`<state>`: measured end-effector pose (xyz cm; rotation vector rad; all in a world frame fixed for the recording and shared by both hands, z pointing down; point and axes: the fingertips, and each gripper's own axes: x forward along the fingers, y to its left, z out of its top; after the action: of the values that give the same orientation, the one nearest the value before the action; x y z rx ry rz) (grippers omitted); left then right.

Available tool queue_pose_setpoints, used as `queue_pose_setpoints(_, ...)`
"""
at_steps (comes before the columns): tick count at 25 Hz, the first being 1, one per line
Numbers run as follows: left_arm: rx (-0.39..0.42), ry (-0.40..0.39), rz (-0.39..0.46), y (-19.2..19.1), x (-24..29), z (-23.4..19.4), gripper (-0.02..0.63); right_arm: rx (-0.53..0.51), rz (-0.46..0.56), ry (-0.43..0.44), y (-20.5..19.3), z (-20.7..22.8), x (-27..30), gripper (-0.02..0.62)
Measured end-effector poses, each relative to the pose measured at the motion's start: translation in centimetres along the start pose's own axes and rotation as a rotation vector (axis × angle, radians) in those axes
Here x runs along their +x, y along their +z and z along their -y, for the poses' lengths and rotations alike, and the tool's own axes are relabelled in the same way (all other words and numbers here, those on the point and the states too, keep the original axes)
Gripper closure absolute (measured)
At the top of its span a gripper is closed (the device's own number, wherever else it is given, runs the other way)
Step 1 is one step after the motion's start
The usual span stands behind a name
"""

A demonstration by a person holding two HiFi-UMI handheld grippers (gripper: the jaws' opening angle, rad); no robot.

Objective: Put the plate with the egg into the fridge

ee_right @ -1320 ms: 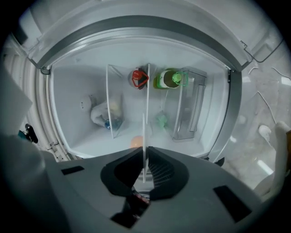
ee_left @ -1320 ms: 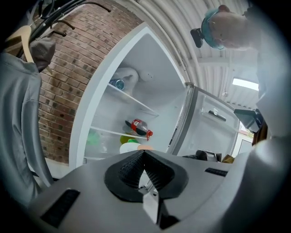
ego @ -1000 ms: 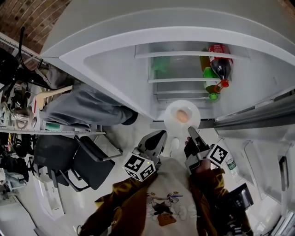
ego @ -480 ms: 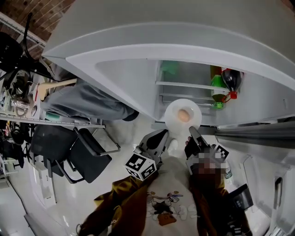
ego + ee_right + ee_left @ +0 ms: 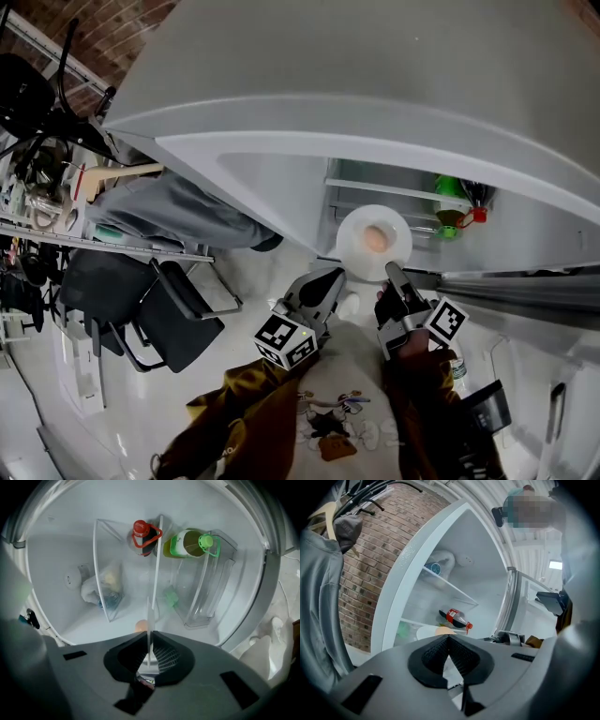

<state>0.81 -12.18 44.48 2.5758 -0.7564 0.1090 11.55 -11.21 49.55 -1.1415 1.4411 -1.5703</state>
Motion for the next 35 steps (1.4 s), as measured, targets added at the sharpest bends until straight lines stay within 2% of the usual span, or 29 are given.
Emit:
queue_pose_setpoints(18,0.02,-0.045,0.0,0.7,0.8,0.3,0.6,-0.027,0.033,-0.005,1.7,-0.7,1.5,0.577)
queue_pose_setpoints(35,-0.01,0.004,0.028,0.6,-0.6,-0.2,0.6,-0.016,0.026,-0.003,2.8,-0.6,3.9,0.577)
